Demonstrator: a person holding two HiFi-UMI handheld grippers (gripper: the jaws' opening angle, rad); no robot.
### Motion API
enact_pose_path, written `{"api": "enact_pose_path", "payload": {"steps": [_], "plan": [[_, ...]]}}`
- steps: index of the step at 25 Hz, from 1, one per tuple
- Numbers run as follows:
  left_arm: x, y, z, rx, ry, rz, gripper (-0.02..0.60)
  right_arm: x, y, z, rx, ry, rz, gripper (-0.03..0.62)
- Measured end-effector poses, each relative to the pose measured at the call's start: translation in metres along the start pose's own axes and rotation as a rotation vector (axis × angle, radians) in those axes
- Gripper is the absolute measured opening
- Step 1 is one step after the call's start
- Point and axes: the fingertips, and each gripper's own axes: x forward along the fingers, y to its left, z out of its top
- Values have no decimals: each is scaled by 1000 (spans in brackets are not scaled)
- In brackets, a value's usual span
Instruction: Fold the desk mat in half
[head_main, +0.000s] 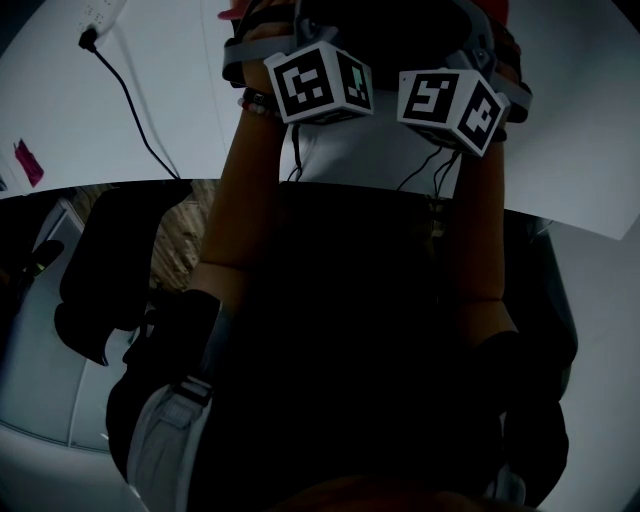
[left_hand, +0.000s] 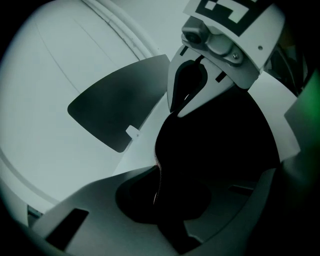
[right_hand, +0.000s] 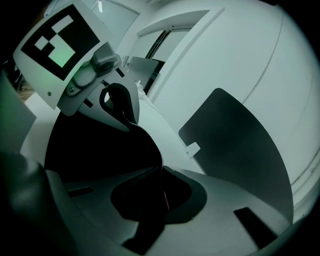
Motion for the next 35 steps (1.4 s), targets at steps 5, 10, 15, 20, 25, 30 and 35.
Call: {"api": "enact_pose_path", "payload": {"steps": [5, 10, 15, 20, 25, 30, 35], "plan": [[17, 7, -8, 14, 8, 6, 34, 20, -1, 0, 4, 7, 7, 43], [23, 12, -11, 26, 7, 15, 44, 29, -3, 1, 2, 12, 4, 43], [25, 20, -9, 59, 16, 86, 120, 32, -5, -2, -13, 34, -11, 52], [29, 26, -13, 44, 37, 140, 253, 35, -12, -8, -7, 46, -61, 185], [29, 26, -15, 37, 33, 143, 252, 38, -15, -14, -8, 64, -78, 213], [29, 27, -16, 29, 33, 159, 252, 36, -20, -15, 7, 68, -104, 212], [29, 29, -22, 2, 31, 161, 253, 35, -19, -27, 32, 100, -96, 212]]}}
